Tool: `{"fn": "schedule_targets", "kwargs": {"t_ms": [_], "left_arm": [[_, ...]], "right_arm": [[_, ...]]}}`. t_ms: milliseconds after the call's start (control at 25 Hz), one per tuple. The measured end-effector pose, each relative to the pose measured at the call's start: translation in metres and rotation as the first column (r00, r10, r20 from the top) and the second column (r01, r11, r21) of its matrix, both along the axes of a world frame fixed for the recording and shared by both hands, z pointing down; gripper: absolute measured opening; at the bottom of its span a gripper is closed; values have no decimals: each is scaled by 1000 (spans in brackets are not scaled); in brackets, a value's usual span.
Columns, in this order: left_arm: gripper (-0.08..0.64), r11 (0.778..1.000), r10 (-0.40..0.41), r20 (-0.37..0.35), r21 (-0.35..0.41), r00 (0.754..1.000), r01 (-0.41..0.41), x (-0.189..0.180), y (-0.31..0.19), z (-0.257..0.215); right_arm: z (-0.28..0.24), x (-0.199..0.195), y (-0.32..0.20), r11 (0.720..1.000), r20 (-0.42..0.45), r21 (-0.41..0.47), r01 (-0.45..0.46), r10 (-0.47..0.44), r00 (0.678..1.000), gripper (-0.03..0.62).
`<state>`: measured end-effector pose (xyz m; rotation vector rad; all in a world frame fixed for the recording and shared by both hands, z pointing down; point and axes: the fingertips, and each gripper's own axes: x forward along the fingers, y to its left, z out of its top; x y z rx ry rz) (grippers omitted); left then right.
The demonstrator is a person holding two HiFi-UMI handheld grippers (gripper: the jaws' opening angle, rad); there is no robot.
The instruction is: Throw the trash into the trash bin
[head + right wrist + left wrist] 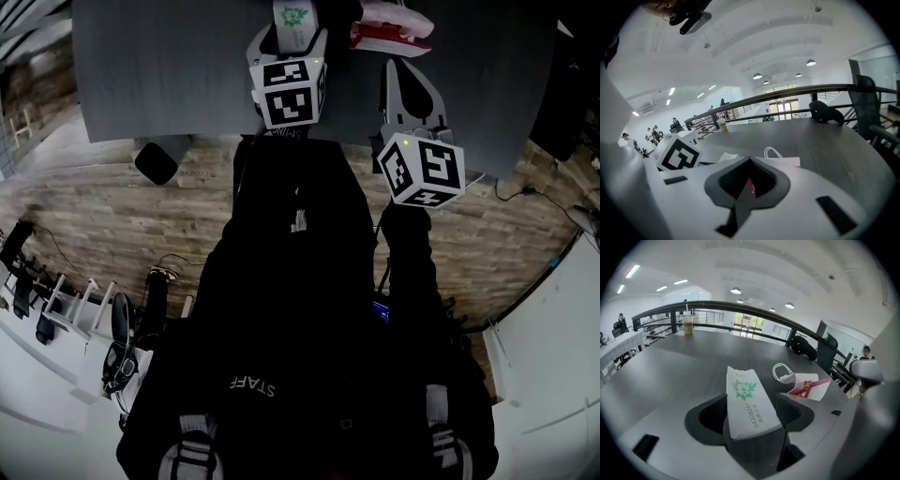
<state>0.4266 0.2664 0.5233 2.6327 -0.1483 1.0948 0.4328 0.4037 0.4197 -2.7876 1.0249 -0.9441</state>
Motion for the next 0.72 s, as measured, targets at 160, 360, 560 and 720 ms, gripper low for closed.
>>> {"fn": "schedule_targets", "kwargs": {"t_ms": [160,360,560,720], "left_arm": [[325,999,-42,-27,12,999,42,-16,-19,-16],[284,991,-130,-65,15,989,131,-40,-54,-35],[284,978,-208,-73,14,975,210,-76,-96,-40],[284,964,-263,-82,19,961,265,-103,-130,-46]], "right_arm": [[-9,-8,-19,999,-14,4,46,-46,999,15],[-18,-21,-55,992,-28,10,127,-126,992,15],[-24,-46,-102,978,-32,15,207,-207,978,15],[-28,-66,-137,965,-43,10,263,-262,964,15]]}}
